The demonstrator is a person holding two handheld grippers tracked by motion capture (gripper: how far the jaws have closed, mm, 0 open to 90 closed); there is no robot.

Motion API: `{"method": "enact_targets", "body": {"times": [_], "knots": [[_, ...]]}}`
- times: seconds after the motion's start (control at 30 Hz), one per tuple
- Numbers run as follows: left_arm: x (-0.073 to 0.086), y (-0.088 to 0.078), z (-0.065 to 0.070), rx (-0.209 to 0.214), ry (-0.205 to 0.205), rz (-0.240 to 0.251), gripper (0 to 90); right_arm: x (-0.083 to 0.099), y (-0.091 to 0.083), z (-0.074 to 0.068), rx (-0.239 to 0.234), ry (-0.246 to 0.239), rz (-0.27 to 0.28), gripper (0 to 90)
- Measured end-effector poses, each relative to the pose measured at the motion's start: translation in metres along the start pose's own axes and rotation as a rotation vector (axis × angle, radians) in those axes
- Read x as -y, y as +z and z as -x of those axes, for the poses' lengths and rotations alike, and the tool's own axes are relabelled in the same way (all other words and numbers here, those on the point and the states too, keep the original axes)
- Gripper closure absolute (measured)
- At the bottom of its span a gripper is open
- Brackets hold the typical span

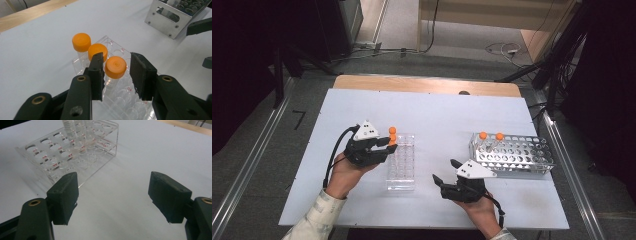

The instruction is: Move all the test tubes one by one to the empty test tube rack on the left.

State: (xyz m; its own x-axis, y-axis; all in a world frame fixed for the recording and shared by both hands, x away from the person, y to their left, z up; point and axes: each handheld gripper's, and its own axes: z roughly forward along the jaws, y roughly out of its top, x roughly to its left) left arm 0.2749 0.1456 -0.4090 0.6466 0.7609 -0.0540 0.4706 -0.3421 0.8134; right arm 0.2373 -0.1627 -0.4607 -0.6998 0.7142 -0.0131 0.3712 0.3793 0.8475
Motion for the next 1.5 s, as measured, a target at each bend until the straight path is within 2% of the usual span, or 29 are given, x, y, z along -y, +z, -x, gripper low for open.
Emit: {"method": "enact_targets", "body": {"times": [0.1, 0.27, 0.4, 0.57, 0.8, 1.5], "knots": [[-0.001, -0.001, -0.001, -0.003, -0.019, 0.017, 54.9, 0.000, -0.001, 0.001, 0.001, 0.002, 0.004, 22.9], [-0.002, -0.003, -0.001, -0.019, -0.061, 0.082, 31.4, 0.000, -0.002, 0.002, 0.009, 0.001, 0.010, 22.9], [-0.002, -0.004, 0.000, -0.024, -0.085, 0.111, 22.8, 0.000, -0.003, 0.004, 0.016, 0.010, 0.011, 22.9], [-0.002, -0.003, 0.000, -0.027, -0.100, 0.125, 20.8, -0.001, -0.007, 0.008, 0.029, 0.013, 0.019, 22.9], [-0.001, -0.001, 0.001, -0.027, -0.100, 0.117, 19.5, -0.001, -0.015, 0.020, 0.060, 0.036, 0.037, 23.0], [-0.001, -0.002, 0.001, -0.031, -0.104, 0.128, 18.5, 0.004, -0.040, 0.068, 0.216, 0.131, 0.079, 23.3]]}}
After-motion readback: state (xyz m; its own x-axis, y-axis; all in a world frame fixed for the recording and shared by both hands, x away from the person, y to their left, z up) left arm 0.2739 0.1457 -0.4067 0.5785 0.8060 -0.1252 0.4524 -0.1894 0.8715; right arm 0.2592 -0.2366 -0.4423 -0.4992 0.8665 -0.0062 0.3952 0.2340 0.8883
